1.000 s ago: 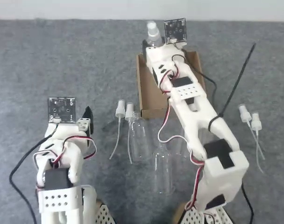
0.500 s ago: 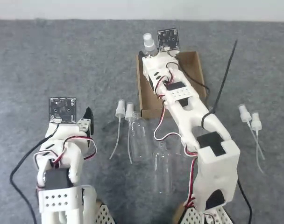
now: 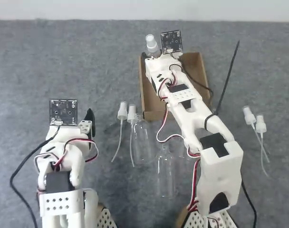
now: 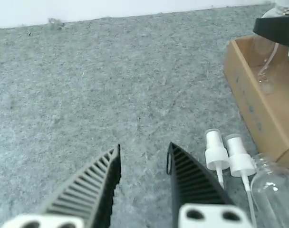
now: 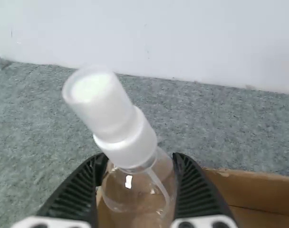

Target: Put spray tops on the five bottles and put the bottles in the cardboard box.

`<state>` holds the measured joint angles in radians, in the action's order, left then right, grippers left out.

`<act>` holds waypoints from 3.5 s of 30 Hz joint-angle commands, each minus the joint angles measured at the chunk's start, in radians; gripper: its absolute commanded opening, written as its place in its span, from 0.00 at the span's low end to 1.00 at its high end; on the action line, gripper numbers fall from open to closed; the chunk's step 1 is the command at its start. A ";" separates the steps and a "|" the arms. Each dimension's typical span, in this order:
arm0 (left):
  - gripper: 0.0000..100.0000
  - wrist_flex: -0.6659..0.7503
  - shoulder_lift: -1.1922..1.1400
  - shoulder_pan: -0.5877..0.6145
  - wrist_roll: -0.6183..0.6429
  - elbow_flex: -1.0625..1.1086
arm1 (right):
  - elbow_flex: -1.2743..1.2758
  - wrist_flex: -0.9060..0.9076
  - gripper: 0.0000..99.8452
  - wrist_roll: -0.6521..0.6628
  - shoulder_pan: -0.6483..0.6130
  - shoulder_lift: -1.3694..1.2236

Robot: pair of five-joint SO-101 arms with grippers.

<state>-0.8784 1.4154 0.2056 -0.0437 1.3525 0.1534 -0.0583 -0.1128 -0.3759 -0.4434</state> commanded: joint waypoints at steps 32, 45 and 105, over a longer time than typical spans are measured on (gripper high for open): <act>0.14 0.026 0.023 0.005 0.000 -0.002 | -0.051 -0.012 0.17 0.012 -0.010 0.016; 0.14 0.026 0.023 0.005 0.000 -0.002 | -0.081 0.058 0.33 0.014 -0.030 0.024; 0.14 0.026 0.018 0.005 0.000 0.018 | -0.336 1.512 0.33 0.603 0.757 0.426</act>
<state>-0.8769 1.4154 0.2056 -0.0437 1.3786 -0.1780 1.5543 0.4703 0.3406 0.0522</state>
